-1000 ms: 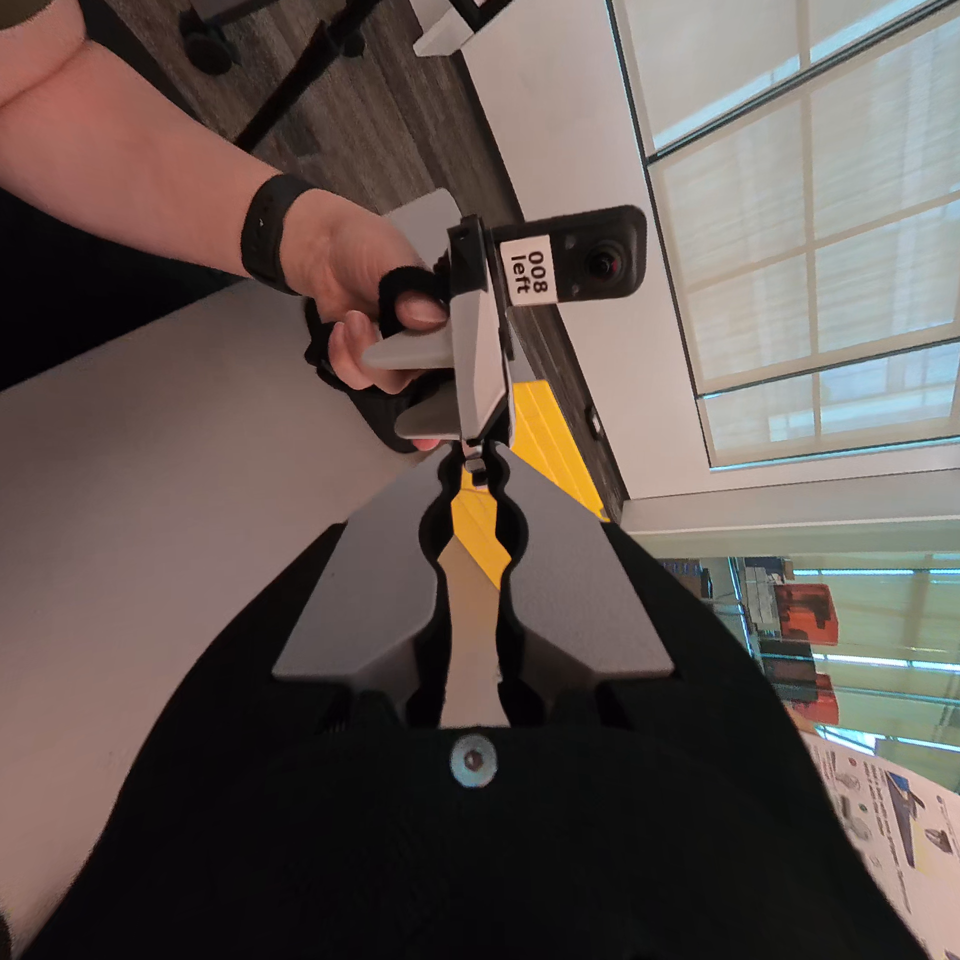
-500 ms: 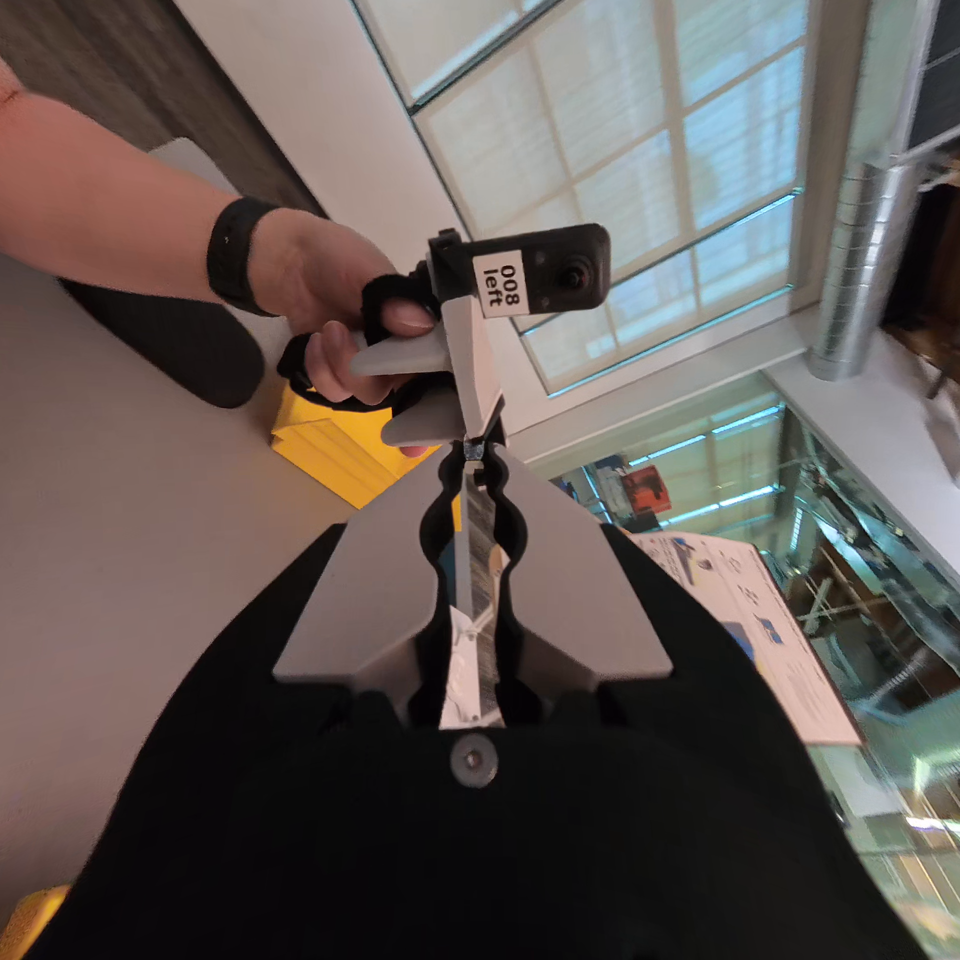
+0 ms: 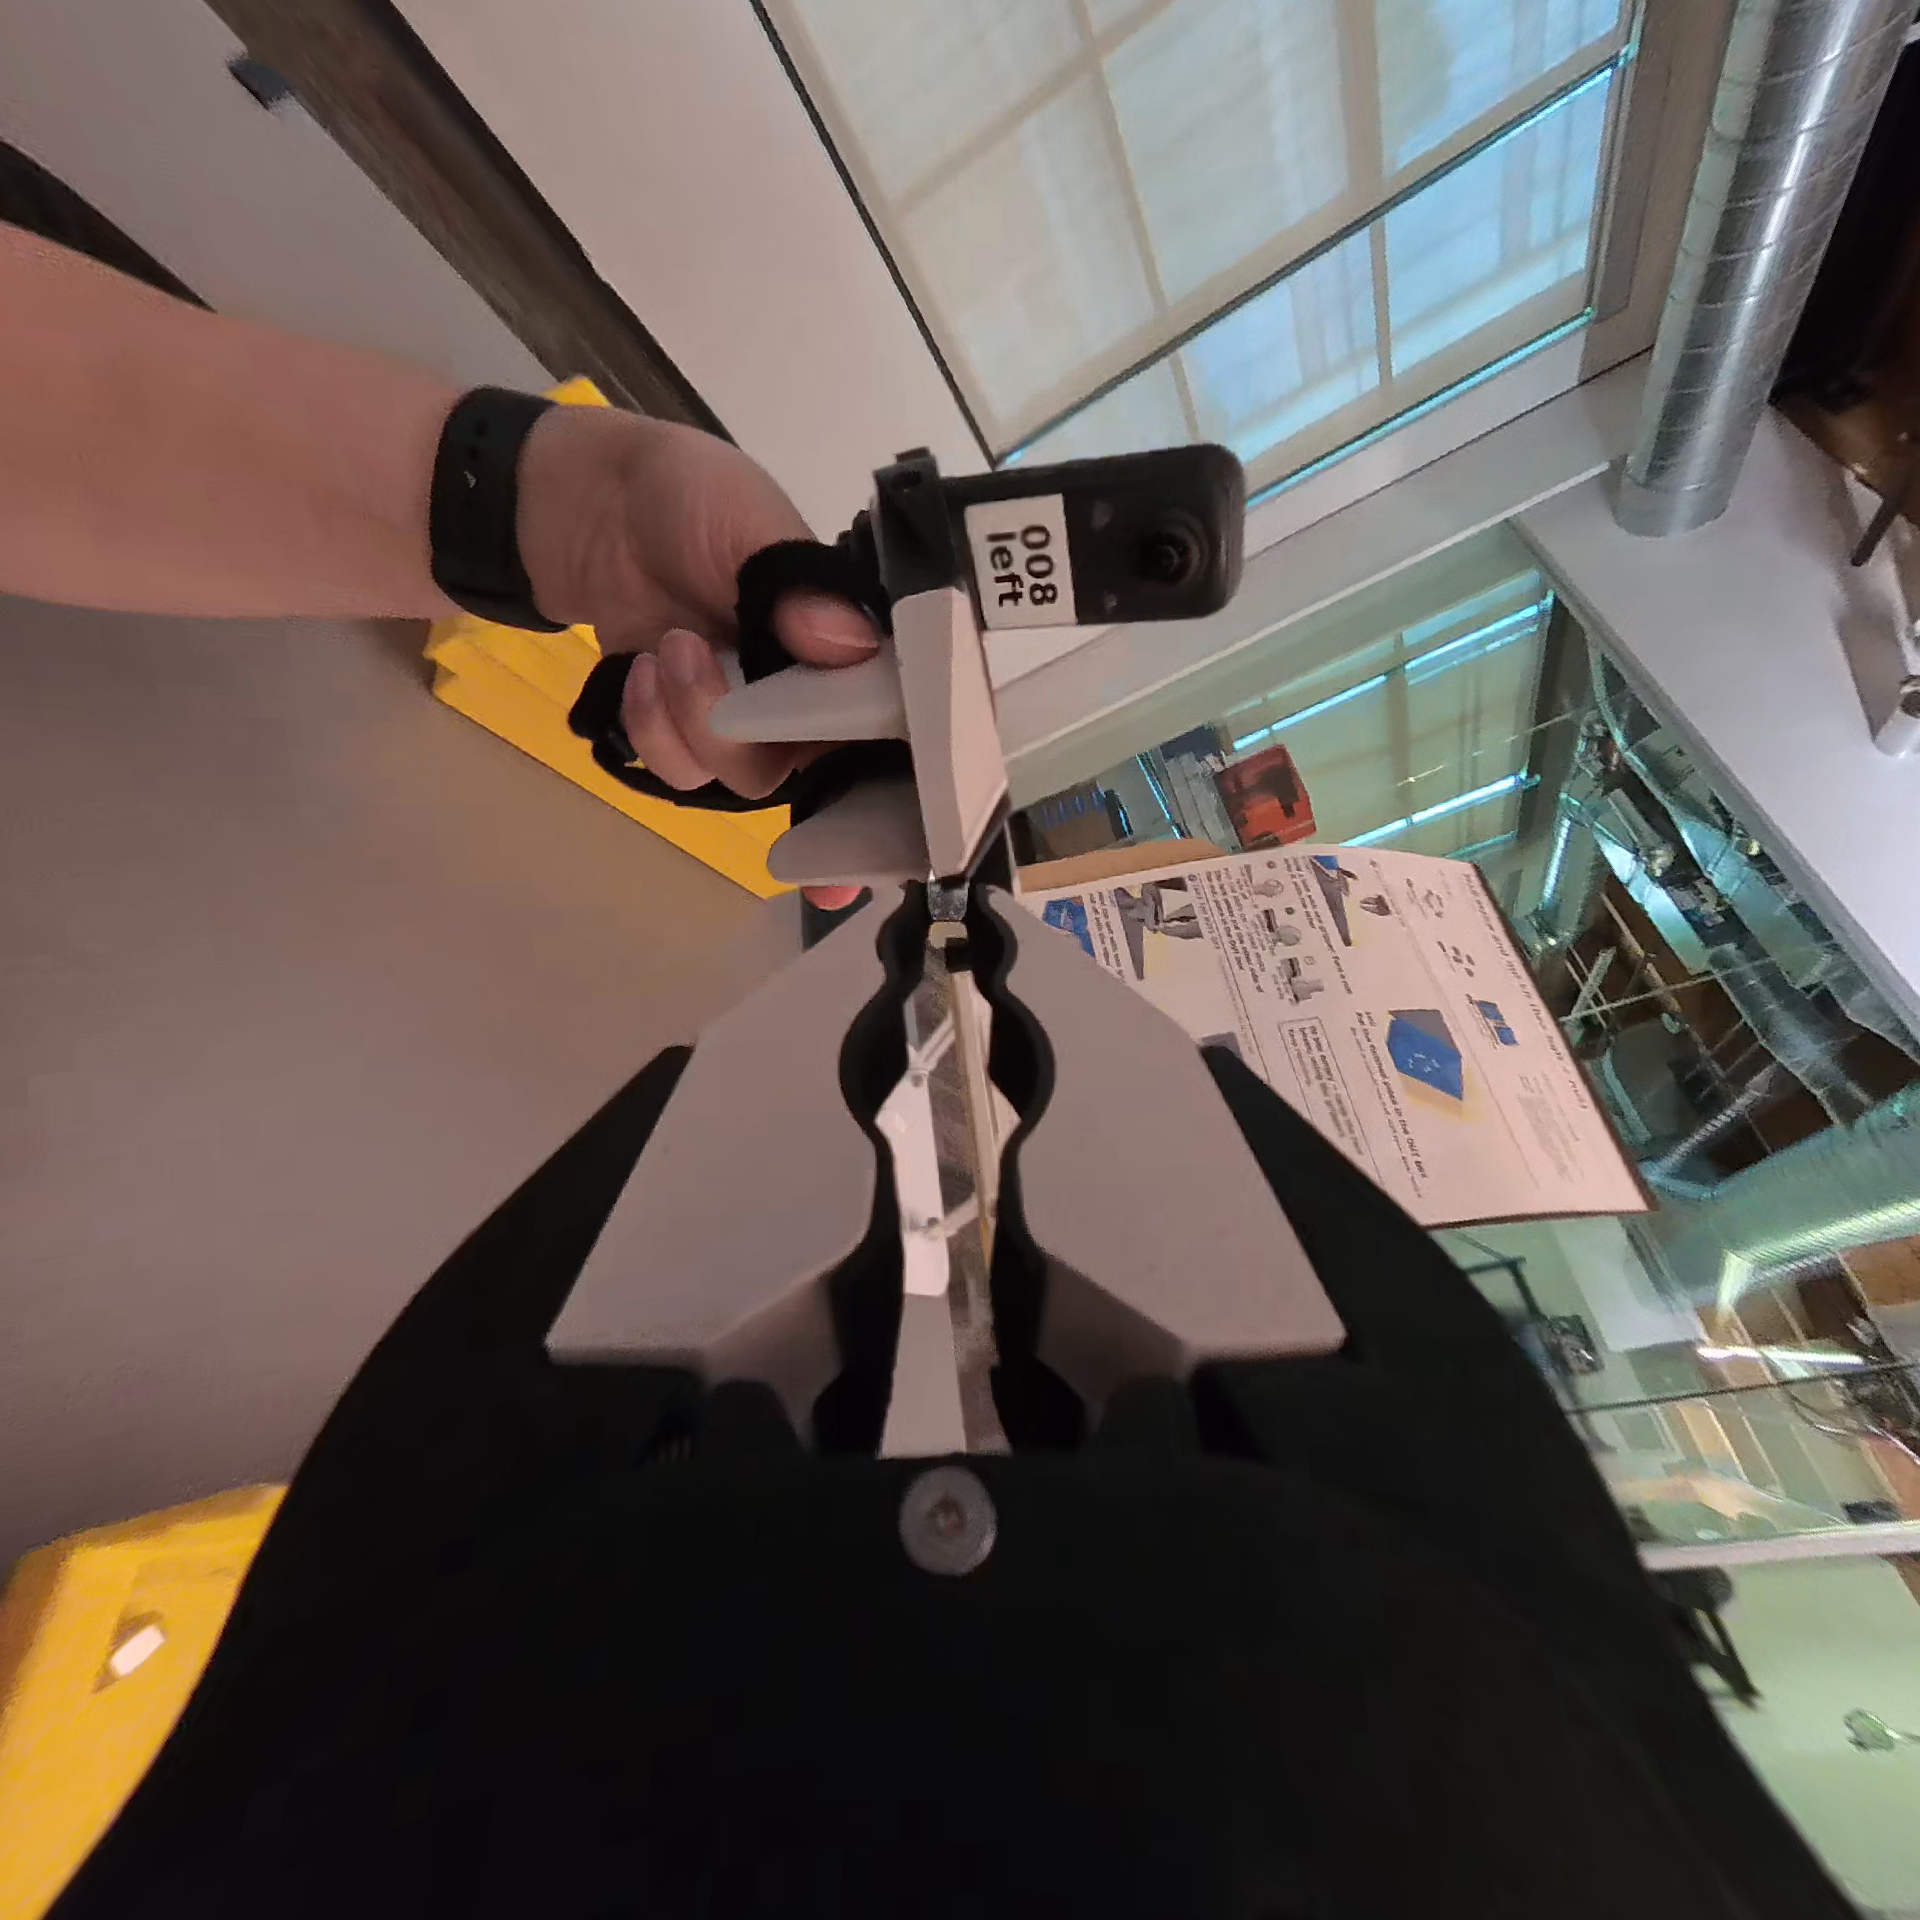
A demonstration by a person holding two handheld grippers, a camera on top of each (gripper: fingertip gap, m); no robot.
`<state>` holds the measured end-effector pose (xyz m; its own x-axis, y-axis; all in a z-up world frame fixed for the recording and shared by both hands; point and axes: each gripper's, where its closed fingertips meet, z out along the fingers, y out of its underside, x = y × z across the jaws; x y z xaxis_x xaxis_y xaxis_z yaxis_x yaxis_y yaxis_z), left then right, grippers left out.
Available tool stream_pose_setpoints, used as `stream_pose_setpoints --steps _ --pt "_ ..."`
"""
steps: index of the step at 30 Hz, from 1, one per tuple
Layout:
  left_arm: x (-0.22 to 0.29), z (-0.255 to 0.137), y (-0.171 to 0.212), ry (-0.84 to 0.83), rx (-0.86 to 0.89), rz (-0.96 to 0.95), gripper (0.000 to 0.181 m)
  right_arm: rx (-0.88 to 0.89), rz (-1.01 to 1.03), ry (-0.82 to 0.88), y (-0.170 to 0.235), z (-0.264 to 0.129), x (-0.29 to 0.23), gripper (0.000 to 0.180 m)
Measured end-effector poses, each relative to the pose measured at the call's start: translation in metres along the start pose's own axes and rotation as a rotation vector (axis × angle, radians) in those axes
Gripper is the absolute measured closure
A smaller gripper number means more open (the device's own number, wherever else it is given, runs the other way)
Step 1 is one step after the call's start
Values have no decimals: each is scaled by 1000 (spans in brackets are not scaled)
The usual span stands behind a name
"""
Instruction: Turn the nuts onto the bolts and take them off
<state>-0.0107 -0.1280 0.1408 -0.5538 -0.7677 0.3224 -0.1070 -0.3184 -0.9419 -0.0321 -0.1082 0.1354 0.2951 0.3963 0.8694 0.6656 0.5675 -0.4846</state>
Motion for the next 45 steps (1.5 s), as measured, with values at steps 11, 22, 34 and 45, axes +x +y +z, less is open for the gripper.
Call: stream_pose_setpoints --steps 11,22,34,45 --pt "10 -34 2 121 -64 -7 164 -109 -168 64 -14 28 -5 173" --pt "-25 -78 -25 -230 51 98 159 -459 298 -135 79 -32 -23 173" --pt "-18 -95 -22 -424 -32 232 158 -926 1026 -670 246 -78 -160 172" --pt "-52 -109 -37 -591 0 262 156 -901 960 -411 274 -71 -111 162"
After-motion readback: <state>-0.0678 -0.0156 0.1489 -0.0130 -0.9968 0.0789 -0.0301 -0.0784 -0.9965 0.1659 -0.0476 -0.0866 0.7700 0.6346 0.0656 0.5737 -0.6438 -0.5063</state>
